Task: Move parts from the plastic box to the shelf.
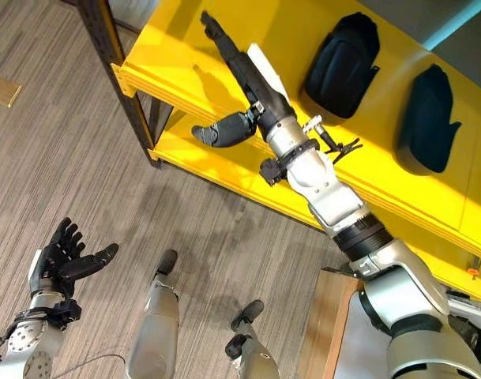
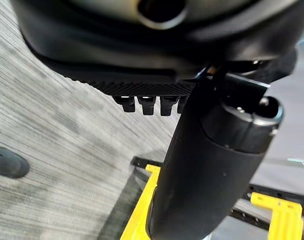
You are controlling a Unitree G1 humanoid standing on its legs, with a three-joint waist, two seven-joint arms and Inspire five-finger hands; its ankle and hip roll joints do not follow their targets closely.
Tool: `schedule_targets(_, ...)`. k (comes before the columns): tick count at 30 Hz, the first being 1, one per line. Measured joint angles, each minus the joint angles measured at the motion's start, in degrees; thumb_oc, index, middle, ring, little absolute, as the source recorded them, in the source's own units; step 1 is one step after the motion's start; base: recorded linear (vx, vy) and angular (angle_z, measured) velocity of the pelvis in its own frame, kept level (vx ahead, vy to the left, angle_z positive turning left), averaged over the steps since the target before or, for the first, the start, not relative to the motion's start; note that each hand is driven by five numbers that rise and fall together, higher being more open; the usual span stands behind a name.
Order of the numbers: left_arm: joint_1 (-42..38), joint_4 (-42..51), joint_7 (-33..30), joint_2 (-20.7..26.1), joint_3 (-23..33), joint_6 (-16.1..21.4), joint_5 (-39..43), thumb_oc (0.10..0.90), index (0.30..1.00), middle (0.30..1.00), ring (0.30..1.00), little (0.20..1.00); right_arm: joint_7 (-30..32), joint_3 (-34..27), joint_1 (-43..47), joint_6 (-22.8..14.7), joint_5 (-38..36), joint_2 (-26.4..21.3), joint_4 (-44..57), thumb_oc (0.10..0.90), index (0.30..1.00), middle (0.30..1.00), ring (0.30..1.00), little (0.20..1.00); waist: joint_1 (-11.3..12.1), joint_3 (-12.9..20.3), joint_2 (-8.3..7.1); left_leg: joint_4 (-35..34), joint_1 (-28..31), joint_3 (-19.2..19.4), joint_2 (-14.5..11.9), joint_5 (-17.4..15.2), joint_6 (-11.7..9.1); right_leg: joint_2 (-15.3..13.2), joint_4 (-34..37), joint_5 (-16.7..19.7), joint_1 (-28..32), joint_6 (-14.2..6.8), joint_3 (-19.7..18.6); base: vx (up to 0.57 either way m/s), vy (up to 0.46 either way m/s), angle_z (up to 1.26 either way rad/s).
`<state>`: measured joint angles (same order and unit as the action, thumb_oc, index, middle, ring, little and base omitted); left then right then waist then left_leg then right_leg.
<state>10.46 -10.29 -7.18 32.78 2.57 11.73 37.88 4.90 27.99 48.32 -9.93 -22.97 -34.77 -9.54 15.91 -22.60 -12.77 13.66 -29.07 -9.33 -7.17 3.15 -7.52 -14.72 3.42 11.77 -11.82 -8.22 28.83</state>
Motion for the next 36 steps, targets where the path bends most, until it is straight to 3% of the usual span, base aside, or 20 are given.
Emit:
schedule_targets(8, -0.09, 0.53, 0.5, -3.51, -0.09, -0.7, -0.14, 0.9, 1.0, 1.0, 1.0, 1.0, -4.76, -3.41, -15.42, 0.62, -6.1, 2.71, 7.69, 0.9, 1.0, 1.0, 1.0, 1.0, -1.67, 0.6, 0.64, -1.23, 4.13, 2.15, -0.95, -0.12, 0.05, 0.32, 0.64, 0.03, 2.48, 0.14, -1.79, 0.0, 0.011, -0.11)
schedule_targets(12, 1.79, 0.42, 0.91, -6.92, -0.58, -1.76, -0.27, 0.9, 1.0, 1.0, 1.0, 1.0, -6.83, -8.77, -29.09, 0.37, -10.81, 9.21, 12.38, 0.9, 1.0, 1.0, 1.0, 1.0, -4.78, 5.28, 1.06, -1.14, 7.37, 3.86, -1.36, -1.71, 0.29, 0.35, 1.48, -0.22, 4.91, -0.15, -3.17, 0.01, 0.022, -0.18)
schedule_targets(13, 2.58, 0.45, 1.18, -7.89, -1.0, -1.82, -0.34, 0.9, 1.0, 1.0, 1.0, 1.0, -7.67, -11.51, -35.44, 0.31, -11.73, 13.45, 13.95, 0.9, 1.0, 1.0, 1.0, 1.0, -5.36, 6.62, 1.18, -1.23, 8.66, 4.51, -1.47, -1.8, 0.16, 0.31, 1.47, -0.25, 5.7, -0.24, -3.67, 0.0, 0.042, -0.15)
schedule_targets(15, 4.28, 0.36, 1.62, -8.86, -1.02, -1.95, -0.56, 0.9, 1.0, 1.0, 1.0, 1.0, -8.66, -13.54, -41.82, 0.17, -13.57, 17.24, 14.92, 0.9, 1.0, 1.0, 1.0, 1.0, -6.34, 8.39, 1.28, -1.34, 10.51, 5.41, -1.58, -2.44, 0.1, 0.21, 1.48, -0.45, 6.87, -0.37, -4.62, 0.0, 0.028, -0.21)
schedule_targets(19, 4.64, -0.03, 2.43, -9.34, -0.96, -2.54, -1.51, 0.9, 1.0, 1.0, 1.0, 1.0, -8.56, -16.2, -47.55, 0.52, -14.48, 15.99, 13.05, 0.9, 1.0, 1.0, 1.0, 1.0, -9.0, 10.47, 2.01, -1.63, 12.45, 6.98, -2.32, -3.17, 0.4, 0.46, 1.51, -1.12, 7.24, -0.49, -6.03, -0.01, 0.028, -0.21)
schedule_targets(22, 5.4, -0.68, 2.73, -9.7, -0.66, -2.66, -2.58, 0.9, 1.0, 1.0, 1.0, 1.0, -9.04, -18.38, -51.11, 0.47, -15.5, 18.99, 13.01, 0.9, 1.0, 1.0, 1.0, 1.0, -9.83, 11.77, 1.97, -2.3, 14.51, 8.75, -2.6, -3.1, 0.4, 0.45, 1.5, -0.81, 7.58, -0.14, -7.9, -0.03, 0.052, -0.33)
schedule_targets(28, 6.94, -1.67, 3.1, -11.22, -0.93, -2.72, -2.85, 0.9, 1.0, 1.0, 1.0, 1.0, -10.01, -18.47, -59.62, 0.47, -15.56, 22.06, 10.77, 0.9, 1.0, 1.0, 1.0, 1.0, -15.18, 16.36, 2.13, -4.11, 21.65, 15.74, -3.88, -4.19, 0.2, 0.87, 1.9, -0.93, 8.11, -0.24, -14.59, -0.02, 0.034, -0.54)
schedule_targets(31, 8.5, -2.56, 4.16, -12.21, -2.53, -2.64, -4.87, 0.9, 1.0, 1.0, 1.0, 1.0, -10.13, -19.67, -63.71, 0.61, -15.55, 23.57, 8.04, 0.9, 1.0, 1.0, 1.0, 1.0, -17.53, 19.41, 3.63, -5.46, 25.4, 20.31, -4.73, -4.98, 0.22, 1.27, 1.94, -2.26, 8.66, -0.95, -18.73, 0.01, 0.019, -0.75)
schedule_targets(32, 8.47, -2.62, 5.02, -12.79, -2.89, -2.54, -5.07, 0.9, 1.0, 1.0, 1.0, 1.0, -10.05, -20.61, -64.73, 0.28, -15.59, 23.64, 6.11, 0.9, 1.0, 1.0, 1.0, 1.0, -17.98, 19.86, 5.23, -6.88, 26.82, 21.64, -6.03, -4.84, 0.02, 2.02, 1.41, -3.28, 8.67, -1.19, -18.88, 0.02, 0.011, -0.6)
schedule_targets(34, 8.4, -3.7, 5.23, -13.64, -2.85, -2.46, -5.08, 0.9, 1.0, 1.0, 1.0, 1.0, -9.82, -21.29, -68.51, 0.42, -15.4, 23.71, 1.36, 0.9, 1.0, 1.0, 1.0, 1.0, -20.22, 21.9, 5.52, -9.31, 29.47, 21.87, -6.24, -3.83, -0.78, 3.22, 1.04, -1.57, 9.07, -0.3, -19.51, 0.02, -0.019, -0.19)
schedule_targets(36, 8.8, -4.88, 5.28, -14.47, -4.19, -2.5, -5.09, 0.9, 1.0, 1.0, 1.0, 1.0, -8.94, -23.33, -70.75, 0.51, -15.36, 24.13, -1.49, 0.9, 1.0, 1.0, 1.0, 1.0, -20.72, 23.17, 7.37, -13.36, 32.06, 22.97, -7.02, -2.22, -0.7, 4.49, 1.88, -1.79, 9.92, 0.03, -20.27, 0.0, -0.037, -0.23)
